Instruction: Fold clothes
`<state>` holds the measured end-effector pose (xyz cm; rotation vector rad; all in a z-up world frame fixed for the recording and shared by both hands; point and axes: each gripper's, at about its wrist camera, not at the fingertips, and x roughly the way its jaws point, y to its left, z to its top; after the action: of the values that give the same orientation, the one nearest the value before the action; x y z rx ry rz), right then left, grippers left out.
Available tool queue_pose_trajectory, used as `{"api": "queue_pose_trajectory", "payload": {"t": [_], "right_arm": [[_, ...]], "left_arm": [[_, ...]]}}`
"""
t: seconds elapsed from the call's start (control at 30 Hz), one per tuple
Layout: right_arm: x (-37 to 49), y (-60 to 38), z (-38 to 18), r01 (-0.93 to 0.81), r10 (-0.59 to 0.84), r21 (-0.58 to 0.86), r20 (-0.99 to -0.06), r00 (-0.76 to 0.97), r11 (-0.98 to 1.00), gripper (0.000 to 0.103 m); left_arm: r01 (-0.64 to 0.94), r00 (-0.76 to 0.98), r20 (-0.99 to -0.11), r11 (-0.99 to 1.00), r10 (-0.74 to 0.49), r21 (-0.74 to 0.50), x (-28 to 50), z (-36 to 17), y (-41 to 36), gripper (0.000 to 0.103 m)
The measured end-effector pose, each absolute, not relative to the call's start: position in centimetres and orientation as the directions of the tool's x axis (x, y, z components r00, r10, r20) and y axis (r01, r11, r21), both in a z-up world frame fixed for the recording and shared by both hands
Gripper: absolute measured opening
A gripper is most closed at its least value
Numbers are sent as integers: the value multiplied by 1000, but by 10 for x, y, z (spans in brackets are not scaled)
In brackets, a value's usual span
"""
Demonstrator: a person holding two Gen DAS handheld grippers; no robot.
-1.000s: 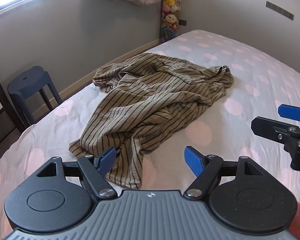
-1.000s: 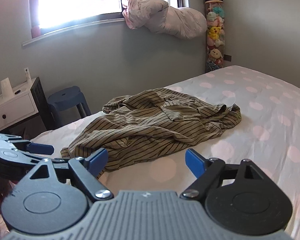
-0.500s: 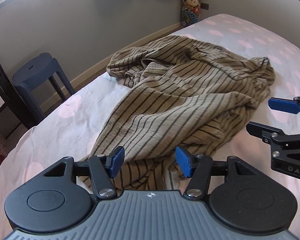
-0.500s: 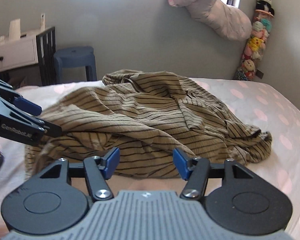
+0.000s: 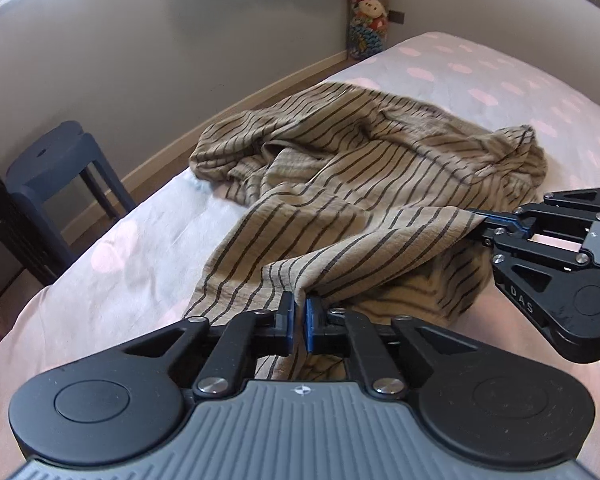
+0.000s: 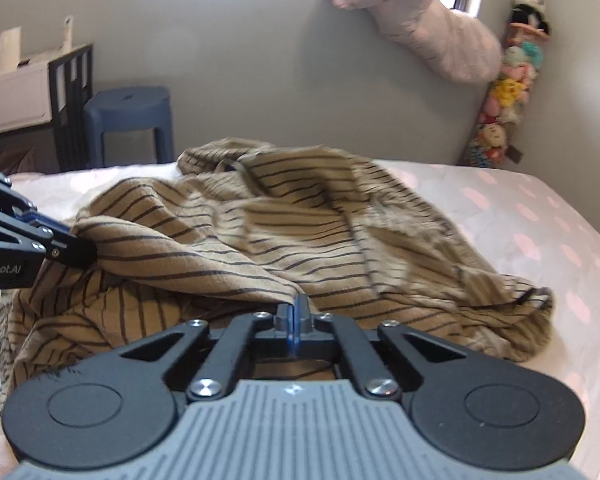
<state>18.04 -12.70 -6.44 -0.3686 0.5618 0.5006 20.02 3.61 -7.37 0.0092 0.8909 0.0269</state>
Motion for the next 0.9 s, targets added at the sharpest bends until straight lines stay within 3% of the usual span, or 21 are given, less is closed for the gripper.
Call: {"api": "queue_pose_trajectory", "payload": {"t": [0.23,0.5,0.73,0.9], "right_arm": [[136,-190,-16,-339,227,-178,-460,859,924,0],[65,-286,30,-102,55,-106,-378,924,989,0],[-19,-373,55,100,-118,-72,-316,942,992,0],[-90,-432,52,233,-235,-47,-330,914,971,0]], "left_arm": [[130,675,-724,989,-144,-75,173,-27,-13,0],[356,653,-664,921,-365,-156,115,25,-96,0],[554,555,-640,810,-532,-192,52,47,-184,0],[697,416,-651,682,-635,-220,-3,42,-253,0]]}}
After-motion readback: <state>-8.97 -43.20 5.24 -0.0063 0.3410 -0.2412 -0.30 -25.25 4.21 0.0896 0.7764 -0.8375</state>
